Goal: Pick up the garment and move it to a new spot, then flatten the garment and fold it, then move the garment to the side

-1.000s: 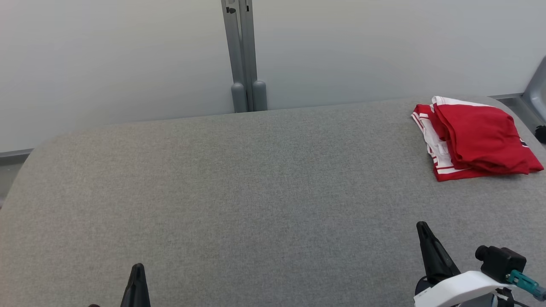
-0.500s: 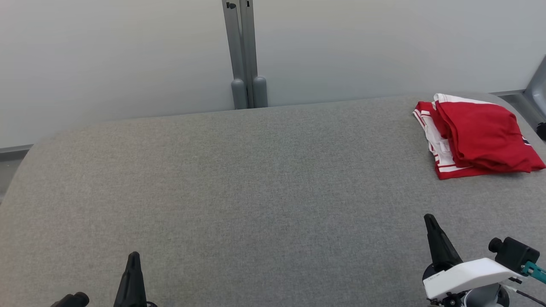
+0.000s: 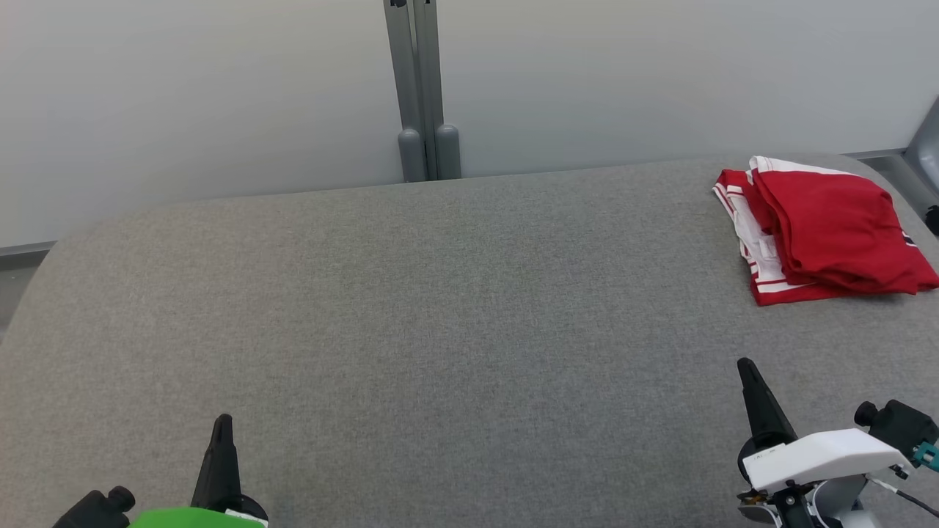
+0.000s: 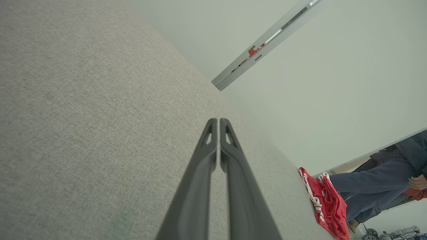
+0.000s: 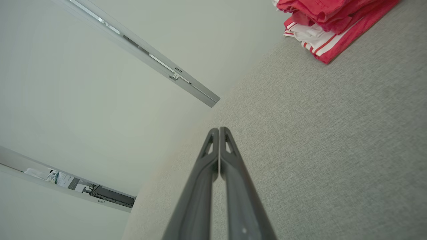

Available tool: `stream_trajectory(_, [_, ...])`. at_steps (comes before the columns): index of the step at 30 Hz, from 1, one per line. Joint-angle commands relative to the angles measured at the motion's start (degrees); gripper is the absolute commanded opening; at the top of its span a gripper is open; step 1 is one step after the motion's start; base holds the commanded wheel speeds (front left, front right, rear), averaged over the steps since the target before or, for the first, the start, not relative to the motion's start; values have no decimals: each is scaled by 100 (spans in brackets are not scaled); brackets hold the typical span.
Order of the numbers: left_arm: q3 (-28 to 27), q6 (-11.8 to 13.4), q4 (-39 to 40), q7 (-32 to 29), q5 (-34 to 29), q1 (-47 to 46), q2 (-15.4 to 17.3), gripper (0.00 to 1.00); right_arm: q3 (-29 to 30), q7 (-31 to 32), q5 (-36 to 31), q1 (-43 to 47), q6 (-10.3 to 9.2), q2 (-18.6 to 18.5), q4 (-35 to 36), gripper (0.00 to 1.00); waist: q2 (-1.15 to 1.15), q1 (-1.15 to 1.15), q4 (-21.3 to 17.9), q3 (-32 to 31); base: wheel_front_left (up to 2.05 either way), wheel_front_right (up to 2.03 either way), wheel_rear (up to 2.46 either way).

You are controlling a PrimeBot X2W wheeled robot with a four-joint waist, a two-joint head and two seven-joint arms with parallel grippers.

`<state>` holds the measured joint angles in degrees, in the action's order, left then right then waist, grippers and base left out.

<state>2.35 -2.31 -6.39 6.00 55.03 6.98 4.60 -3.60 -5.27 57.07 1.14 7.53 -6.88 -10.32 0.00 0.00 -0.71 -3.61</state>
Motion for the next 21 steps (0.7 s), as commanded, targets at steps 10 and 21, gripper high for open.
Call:
stream_trajectory(10, [-117, -127, -96, -185, 809, -361, 70, 0, 165, 185, 728, -258, -3, 32, -24, 0, 0, 0, 10, 51, 0, 0, 0])
stream_trajectory(21, [-210, -209, -230, -352, 1472, -567, 71, 0, 301, 363, 1345, -364, -3, 76, -93, 0, 0, 0, 20, 105, 0, 0, 0])
